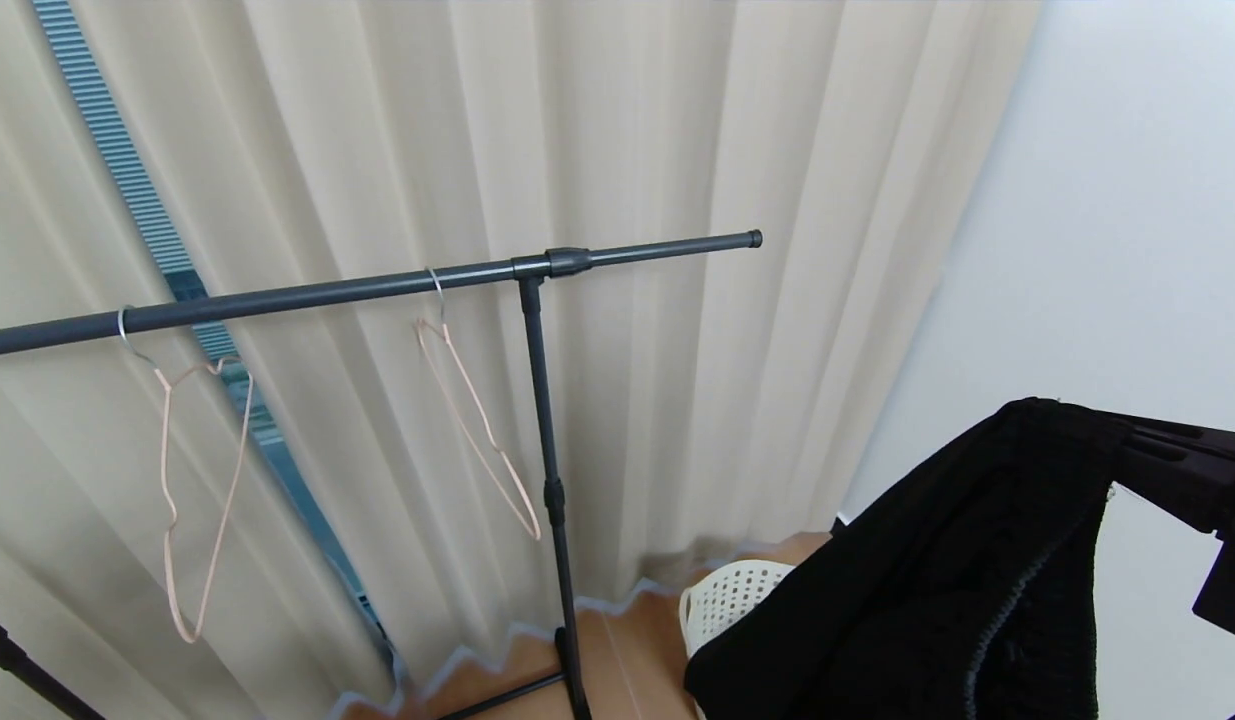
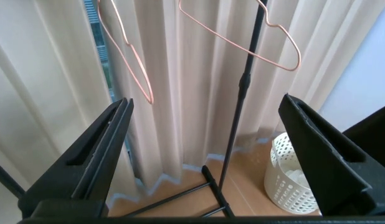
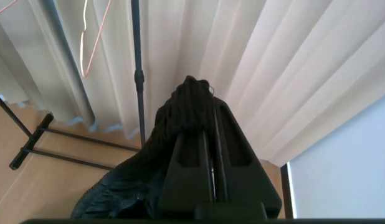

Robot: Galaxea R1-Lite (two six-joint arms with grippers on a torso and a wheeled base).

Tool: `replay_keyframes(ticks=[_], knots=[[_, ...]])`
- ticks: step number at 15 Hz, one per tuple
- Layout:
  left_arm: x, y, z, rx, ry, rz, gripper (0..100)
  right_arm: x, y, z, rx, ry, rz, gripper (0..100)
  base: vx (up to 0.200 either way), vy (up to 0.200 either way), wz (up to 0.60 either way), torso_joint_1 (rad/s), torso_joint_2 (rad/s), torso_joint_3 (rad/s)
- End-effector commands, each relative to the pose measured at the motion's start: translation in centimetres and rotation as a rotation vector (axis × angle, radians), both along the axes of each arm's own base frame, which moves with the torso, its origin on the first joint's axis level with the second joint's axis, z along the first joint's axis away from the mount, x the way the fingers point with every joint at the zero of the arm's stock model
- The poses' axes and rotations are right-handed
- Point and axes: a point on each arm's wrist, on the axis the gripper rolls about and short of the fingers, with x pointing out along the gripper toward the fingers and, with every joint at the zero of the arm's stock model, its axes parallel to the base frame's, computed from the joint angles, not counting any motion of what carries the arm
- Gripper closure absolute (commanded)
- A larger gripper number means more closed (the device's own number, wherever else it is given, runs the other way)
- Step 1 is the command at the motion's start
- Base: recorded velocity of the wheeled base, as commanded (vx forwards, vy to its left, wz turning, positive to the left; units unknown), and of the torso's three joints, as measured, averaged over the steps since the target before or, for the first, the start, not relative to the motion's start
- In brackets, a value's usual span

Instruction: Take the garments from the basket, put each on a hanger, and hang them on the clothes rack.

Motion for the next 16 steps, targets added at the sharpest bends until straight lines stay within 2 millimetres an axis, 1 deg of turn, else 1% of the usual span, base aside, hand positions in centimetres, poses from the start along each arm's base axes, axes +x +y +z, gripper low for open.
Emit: replay_keyframes(ticks=[1,5,12,16], knots=[[0.01,0.0,0.0,0.001,0.001,0.0,0,-0.06,-0.04,-0.27,-0.022,-0.002,0.005,100,0.0,0.0,0.0,0.105,-0.25,-0.124],[0.01,0.0,0.0,0.001,0.001,-0.001,0,0.02,-0.2,-0.68,-0.06,-0.007,-0.002,100,0.0,0.0,0.0,0.01,-0.02,-0.01],[0.01,0.0,0.0,0.001,0.001,0.0,0,0.02,-0.26,-0.72,-0.048,-0.024,-0.006,100,0.0,0.0,0.6,0.006,0.0,0.0],[0.01,0.0,0.0,0.001,0.001,-0.001,0,-0.04,-0.29,-0.6,-0.043,-0.03,-0.001,100,0.0,0.0,0.0,0.0,0.0,0.0]])
